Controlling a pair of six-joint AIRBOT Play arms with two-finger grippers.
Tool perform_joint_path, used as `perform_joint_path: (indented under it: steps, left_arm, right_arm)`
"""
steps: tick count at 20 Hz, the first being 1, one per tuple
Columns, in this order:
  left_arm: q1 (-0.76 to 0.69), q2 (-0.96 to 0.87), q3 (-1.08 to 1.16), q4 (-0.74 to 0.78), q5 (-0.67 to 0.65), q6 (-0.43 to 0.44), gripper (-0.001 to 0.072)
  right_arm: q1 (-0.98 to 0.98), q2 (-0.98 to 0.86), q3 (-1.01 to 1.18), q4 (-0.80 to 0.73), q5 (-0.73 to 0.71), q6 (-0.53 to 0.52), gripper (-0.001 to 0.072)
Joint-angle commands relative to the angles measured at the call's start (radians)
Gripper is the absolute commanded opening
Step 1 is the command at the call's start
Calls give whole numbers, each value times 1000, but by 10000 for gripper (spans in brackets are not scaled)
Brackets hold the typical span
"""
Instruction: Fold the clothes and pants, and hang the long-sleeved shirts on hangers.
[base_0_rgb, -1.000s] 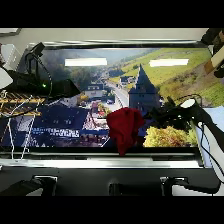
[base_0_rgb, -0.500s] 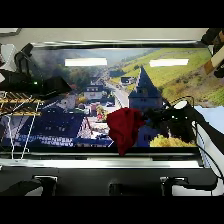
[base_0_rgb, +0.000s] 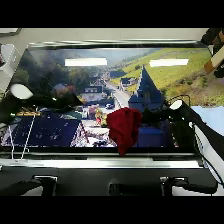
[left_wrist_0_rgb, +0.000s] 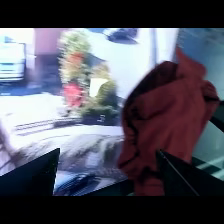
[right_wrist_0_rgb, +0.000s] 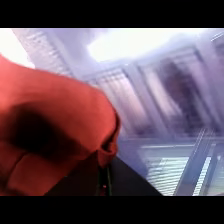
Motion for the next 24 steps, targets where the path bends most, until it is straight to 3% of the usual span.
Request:
perform_joint_path:
  steps: [1,5,7,13,14,15,16,18,20,24]
  left_arm:
    - [-64,-122,-113,-336,169,276,701]
    - [-164,-283,-113,-604,172,482,688]
    - [-199,-323,-113,-724,172,546,563]
    - [-262,-366,-113,-771,169,562,559]
    - [-261,-366,-113,-771,169,562,437]
    - [-253,-366,-113,-771,165,567,190]
    - [-242,-366,-106,-771,151,571,15]
    - [-210,-362,-77,-770,105,579,17]
    - [-143,-350,-18,-720,4,584,16]
    - [59,-247,115,-458,-61,438,15]
  right_arm:
    - [2,44,1,-5,29,-12,32]
    - [2,72,1,-3,47,-10,33]
    - [2,72,1,-3,69,-10,33]
    - [2,72,1,2,73,-6,33]
    - [2,72,1,5,76,-6,33]
    - [2,72,1,8,80,-6,33]
    - [2,72,1,13,83,-7,32]
    - [2,93,3,5,73,-18,31]
    - [-11,140,43,-100,49,-23,31]
    - [-164,266,221,-130,65,12,31]
